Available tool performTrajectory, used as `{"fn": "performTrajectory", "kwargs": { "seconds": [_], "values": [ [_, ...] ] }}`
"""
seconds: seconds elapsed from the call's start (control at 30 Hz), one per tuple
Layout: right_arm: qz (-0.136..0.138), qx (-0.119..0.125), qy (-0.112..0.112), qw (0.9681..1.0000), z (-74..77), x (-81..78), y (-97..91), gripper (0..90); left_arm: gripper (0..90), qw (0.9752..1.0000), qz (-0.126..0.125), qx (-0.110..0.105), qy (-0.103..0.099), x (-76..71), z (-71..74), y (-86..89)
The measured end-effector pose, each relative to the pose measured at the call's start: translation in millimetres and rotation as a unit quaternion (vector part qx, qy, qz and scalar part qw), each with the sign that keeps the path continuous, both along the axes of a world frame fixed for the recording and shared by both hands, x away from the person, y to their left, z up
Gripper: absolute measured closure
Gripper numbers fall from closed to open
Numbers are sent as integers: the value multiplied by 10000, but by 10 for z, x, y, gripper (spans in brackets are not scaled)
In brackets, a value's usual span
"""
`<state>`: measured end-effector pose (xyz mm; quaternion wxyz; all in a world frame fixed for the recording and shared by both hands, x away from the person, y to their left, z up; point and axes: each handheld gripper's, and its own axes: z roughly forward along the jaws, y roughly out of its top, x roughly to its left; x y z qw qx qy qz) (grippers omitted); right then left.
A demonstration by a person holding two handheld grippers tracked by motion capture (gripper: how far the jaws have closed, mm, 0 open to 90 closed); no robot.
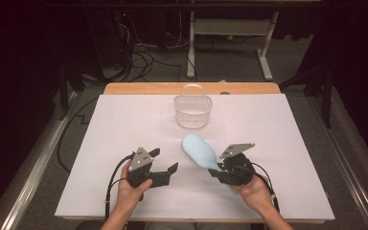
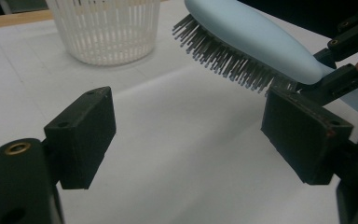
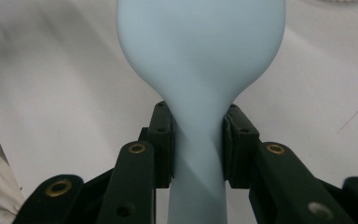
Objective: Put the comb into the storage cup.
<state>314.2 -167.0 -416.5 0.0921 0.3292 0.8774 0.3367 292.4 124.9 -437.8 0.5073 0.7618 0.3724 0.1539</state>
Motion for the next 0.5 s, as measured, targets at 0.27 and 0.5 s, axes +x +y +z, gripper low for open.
{"fn": "performTrajectory", "kwargs": {
  "seconds": [0.27, 0.5],
  "values": [
    [21, 25, -7, 10000, 2, -4, 8, 698, 185, 9999, -133, -58, 44, 23, -8, -131],
    [57, 59, -29, 10000, 4, -8, 32, 698, 186, 9998, -194, -65, 62, 33, -8, -201]
  ]
}}
